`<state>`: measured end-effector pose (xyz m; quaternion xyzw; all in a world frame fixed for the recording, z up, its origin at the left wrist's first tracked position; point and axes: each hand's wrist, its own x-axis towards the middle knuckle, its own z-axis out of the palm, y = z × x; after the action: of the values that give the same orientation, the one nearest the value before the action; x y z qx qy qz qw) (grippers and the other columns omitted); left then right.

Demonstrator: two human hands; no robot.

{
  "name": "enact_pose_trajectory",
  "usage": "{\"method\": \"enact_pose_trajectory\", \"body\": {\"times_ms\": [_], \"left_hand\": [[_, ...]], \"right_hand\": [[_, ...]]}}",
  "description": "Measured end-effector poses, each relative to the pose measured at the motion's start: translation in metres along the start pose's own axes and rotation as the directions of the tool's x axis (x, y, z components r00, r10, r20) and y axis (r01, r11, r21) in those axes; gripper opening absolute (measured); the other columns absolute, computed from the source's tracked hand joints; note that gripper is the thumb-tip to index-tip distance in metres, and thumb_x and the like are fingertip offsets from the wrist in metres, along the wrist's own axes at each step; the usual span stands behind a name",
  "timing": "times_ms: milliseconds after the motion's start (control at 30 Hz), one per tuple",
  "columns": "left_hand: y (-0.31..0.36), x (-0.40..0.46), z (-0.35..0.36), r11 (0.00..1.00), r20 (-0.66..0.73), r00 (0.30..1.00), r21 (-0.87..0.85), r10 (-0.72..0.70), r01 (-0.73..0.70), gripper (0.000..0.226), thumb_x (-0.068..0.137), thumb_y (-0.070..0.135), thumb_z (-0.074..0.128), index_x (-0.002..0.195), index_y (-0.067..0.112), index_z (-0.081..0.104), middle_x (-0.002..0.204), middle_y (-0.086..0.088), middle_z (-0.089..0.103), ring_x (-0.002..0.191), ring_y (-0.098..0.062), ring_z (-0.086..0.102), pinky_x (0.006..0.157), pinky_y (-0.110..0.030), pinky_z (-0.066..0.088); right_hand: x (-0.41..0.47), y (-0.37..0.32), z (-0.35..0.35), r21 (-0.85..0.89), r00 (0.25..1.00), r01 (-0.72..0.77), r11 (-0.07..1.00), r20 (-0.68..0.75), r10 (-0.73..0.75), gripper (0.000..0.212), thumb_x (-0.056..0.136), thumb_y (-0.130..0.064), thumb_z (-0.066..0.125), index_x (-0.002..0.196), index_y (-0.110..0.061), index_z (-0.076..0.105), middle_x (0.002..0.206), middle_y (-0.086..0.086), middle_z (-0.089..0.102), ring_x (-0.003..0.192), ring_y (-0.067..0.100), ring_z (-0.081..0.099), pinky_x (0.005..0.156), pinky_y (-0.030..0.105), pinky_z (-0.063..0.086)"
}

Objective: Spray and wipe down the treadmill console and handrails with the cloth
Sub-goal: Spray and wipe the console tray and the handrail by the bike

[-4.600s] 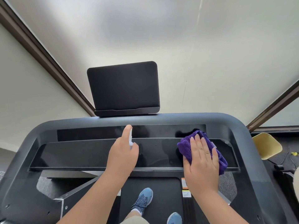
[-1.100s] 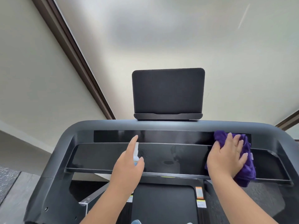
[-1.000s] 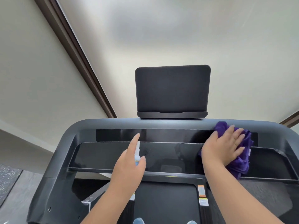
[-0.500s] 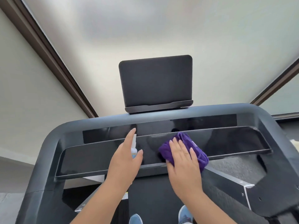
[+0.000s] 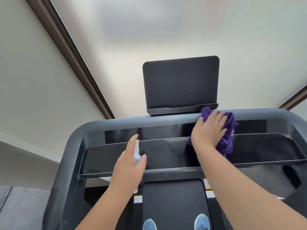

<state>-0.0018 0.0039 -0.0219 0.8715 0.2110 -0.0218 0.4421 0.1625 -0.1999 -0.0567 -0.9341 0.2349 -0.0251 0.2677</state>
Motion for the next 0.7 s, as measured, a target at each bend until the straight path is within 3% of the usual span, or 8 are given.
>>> {"method": "enact_pose_trajectory", "body": {"times_ms": [67,133,200,233,300,367,500,700], "left_hand": [[-0.001,0.001,0.000,1.000,-0.006,1.000,0.004,-0.019,0.019,0.067,0.101,0.024,0.058,0.152,0.056,0.027,0.094,0.003,0.060,0.079,-0.010,0.059,0.061,-0.011,0.043],[-0.002,0.002,0.001,0.999,-0.014,1.000,0.035,-0.009,0.010,0.066,0.099,0.025,0.059,0.151,0.055,0.030,0.085,0.000,0.060,0.074,-0.014,0.059,0.068,-0.020,0.048],[-0.002,0.004,0.003,0.998,-0.021,1.000,0.061,-0.012,0.014,0.060,0.098,0.025,0.060,0.146,0.051,0.035,0.087,-0.002,0.063,0.076,-0.019,0.061,0.076,-0.037,0.054],[-0.002,0.005,0.004,0.998,-0.029,0.999,0.064,-0.017,0.019,0.057,0.098,0.025,0.060,0.142,0.050,0.036,0.088,-0.003,0.063,0.076,-0.022,0.061,0.077,-0.041,0.055],[-0.004,0.006,0.007,0.998,-0.042,0.999,0.050,-0.027,0.029,0.052,0.097,0.025,0.058,0.137,0.050,0.037,0.084,-0.007,0.061,0.072,-0.025,0.058,0.071,-0.043,0.055],[-0.004,0.004,0.008,0.999,-0.048,0.999,0.022,-0.022,0.023,0.047,0.098,0.025,0.057,0.135,0.048,0.040,0.082,-0.008,0.060,0.070,-0.025,0.056,0.068,-0.042,0.054],[0.000,-0.001,0.009,0.999,-0.085,0.996,0.036,-0.005,0.008,0.042,0.100,0.021,0.055,0.136,0.039,0.044,0.086,-0.005,0.057,0.079,-0.019,0.056,0.067,-0.035,0.043],[0.009,-0.004,0.010,0.998,-0.101,0.995,0.060,0.008,-0.002,0.054,0.100,0.020,0.056,0.144,0.045,0.036,0.091,0.002,0.058,0.083,-0.017,0.059,0.076,-0.037,0.046]], "right_hand": [[-0.044,-0.006,0.027,-0.051,0.952,0.300,0.953,0.073,-0.296,0.066,0.108,-0.037,0.034,0.166,-0.013,0.012,0.174,0.007,0.003,0.161,0.023,0.000,0.127,0.049,0.004],[-0.089,0.005,0.045,-0.099,0.793,0.601,0.793,0.196,-0.577,0.065,0.104,-0.040,0.032,0.164,-0.016,0.022,0.173,0.004,0.014,0.160,0.020,0.012,0.128,0.045,0.006],[-0.115,0.027,0.048,-0.133,0.641,0.763,0.632,0.275,-0.716,0.066,0.100,-0.043,0.033,0.161,-0.017,0.035,0.169,0.001,0.029,0.156,0.018,0.028,0.125,0.044,0.012],[-0.116,0.037,0.044,-0.134,0.610,0.788,0.601,0.301,-0.733,0.065,0.100,-0.043,0.033,0.160,-0.018,0.036,0.168,0.000,0.032,0.154,0.016,0.031,0.124,0.044,0.013],[-0.108,0.053,0.030,-0.124,0.625,0.772,0.623,0.328,-0.709,0.065,0.101,-0.045,0.028,0.162,-0.023,0.033,0.169,-0.006,0.028,0.155,0.011,0.028,0.125,0.040,0.010],[-0.095,0.071,0.014,-0.116,0.699,0.703,0.702,0.296,-0.651,0.065,0.101,-0.047,0.023,0.162,-0.027,0.030,0.169,-0.012,0.023,0.156,0.006,0.021,0.127,0.036,0.005],[-0.066,0.111,-0.013,-0.130,0.826,0.561,0.818,0.163,-0.540,0.065,0.100,-0.045,0.029,0.160,-0.023,0.036,0.167,-0.010,0.030,0.156,0.008,0.023,0.128,0.038,0.010],[-0.056,0.122,-0.016,-0.179,0.847,0.532,0.828,0.123,-0.518,0.064,0.099,-0.043,0.035,0.159,-0.021,0.039,0.166,-0.007,0.035,0.155,0.011,0.026,0.128,0.044,0.016]]}}
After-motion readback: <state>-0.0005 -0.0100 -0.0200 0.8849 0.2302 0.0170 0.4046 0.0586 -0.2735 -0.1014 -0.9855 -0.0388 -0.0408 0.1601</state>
